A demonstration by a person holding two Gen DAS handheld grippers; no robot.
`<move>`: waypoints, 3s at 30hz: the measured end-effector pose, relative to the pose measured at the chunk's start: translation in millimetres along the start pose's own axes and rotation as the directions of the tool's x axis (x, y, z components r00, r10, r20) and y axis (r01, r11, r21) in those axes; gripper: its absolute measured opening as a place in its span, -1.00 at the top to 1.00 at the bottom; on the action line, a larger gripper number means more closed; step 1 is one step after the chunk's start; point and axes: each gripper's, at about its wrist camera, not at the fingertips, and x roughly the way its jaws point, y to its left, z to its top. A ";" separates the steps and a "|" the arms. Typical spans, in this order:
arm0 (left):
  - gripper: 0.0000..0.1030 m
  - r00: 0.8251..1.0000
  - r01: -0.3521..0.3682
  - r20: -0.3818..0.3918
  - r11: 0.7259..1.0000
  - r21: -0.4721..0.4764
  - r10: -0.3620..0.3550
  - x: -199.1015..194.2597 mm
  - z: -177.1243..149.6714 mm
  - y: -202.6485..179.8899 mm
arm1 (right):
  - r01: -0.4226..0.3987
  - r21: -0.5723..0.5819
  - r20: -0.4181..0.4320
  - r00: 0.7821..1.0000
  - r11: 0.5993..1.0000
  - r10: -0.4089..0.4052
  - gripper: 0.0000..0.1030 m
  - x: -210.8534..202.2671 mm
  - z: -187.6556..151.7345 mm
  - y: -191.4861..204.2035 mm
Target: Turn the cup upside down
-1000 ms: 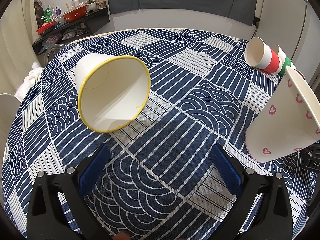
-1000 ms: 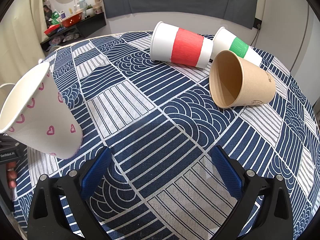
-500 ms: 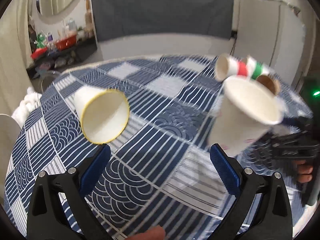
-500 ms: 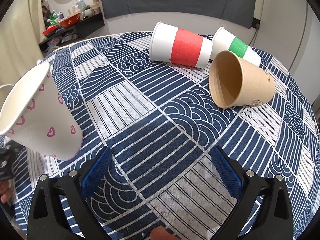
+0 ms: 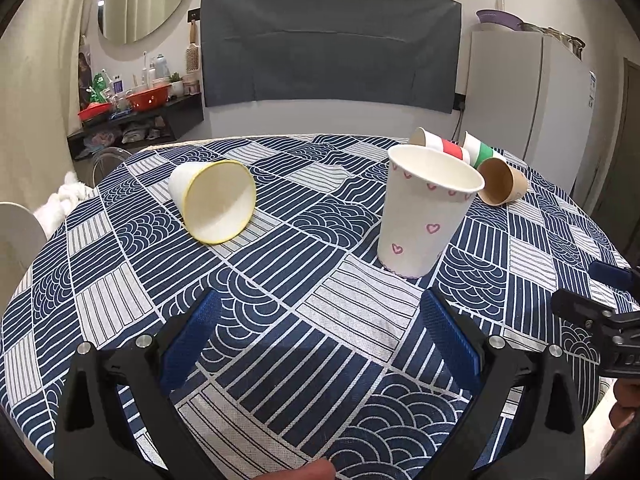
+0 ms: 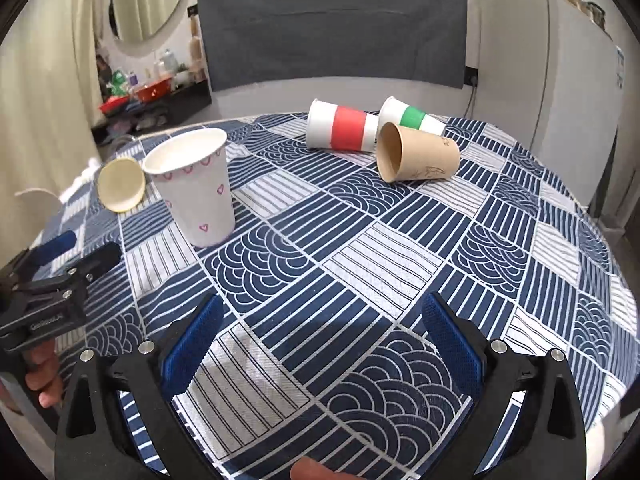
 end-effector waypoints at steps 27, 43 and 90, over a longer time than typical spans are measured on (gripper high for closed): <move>-0.89 0.999 -0.053 -0.004 0.997 0.050 0.053 8.3 -6.3 -7.7 | 0.077 -0.156 0.131 0.990 0.985 -0.057 -0.85 25.4 -11.6 34.9; -0.89 0.998 -0.063 0.013 0.996 0.061 0.062 5.3 -8.5 -10.2 | 0.074 -0.171 0.106 0.993 0.983 -0.056 -0.85 26.0 -16.8 38.0; -0.89 0.999 -0.037 -0.025 0.998 0.048 0.039 11.0 -7.7 -8.5 | 0.036 -0.182 0.038 0.999 0.983 -0.030 -0.85 35.4 -16.2 39.0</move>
